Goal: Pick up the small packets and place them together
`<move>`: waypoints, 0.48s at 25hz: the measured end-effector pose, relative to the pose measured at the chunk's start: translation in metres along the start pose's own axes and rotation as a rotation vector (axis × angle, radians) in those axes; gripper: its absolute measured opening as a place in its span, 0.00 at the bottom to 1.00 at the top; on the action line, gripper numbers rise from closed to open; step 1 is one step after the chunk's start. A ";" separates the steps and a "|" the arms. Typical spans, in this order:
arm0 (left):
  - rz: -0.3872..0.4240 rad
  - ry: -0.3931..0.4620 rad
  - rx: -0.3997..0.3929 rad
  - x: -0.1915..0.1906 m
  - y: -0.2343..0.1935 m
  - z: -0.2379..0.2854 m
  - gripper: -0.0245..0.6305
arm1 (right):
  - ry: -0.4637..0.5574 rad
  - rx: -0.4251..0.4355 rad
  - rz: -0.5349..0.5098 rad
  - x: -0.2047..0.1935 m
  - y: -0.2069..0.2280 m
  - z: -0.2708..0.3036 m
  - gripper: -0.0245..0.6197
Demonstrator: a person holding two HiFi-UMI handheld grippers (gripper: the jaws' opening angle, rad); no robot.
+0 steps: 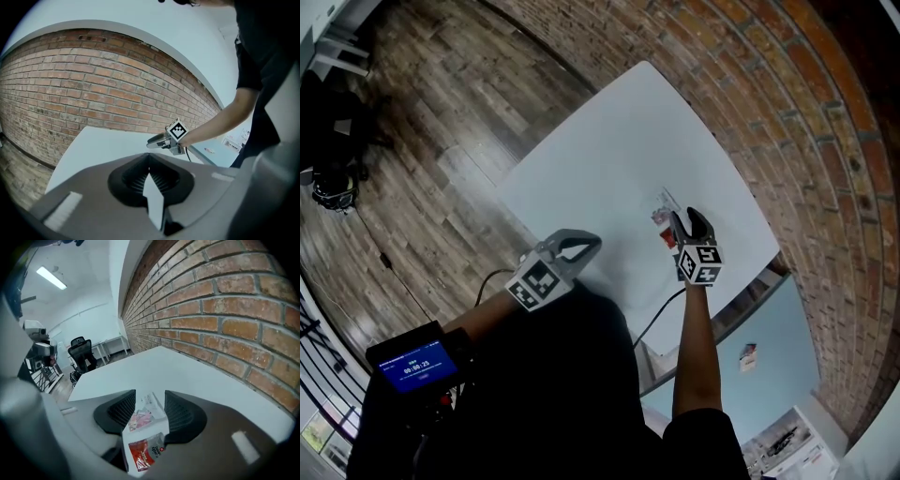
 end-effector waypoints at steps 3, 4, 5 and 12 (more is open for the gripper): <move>0.001 -0.007 -0.006 -0.002 0.004 0.002 0.04 | -0.026 0.002 -0.047 -0.006 -0.006 0.003 0.31; -0.001 -0.008 -0.007 -0.003 0.004 0.002 0.04 | -0.044 0.014 -0.091 -0.008 -0.010 0.006 0.31; -0.005 -0.010 -0.006 -0.004 0.004 0.001 0.04 | -0.067 0.026 -0.144 -0.010 -0.016 0.009 0.31; -0.041 -0.022 0.012 -0.012 0.001 -0.005 0.04 | -0.262 0.065 -0.402 -0.026 -0.035 0.034 0.33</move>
Point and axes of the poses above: the fingertips, and each gripper's own axes: z forward along the fingers, y to its right, x out of its top, the point moved 5 cm from there along -z, backward along the fingers, and after that the axes turned 12 degrees about -z, right-handed, at the moved point
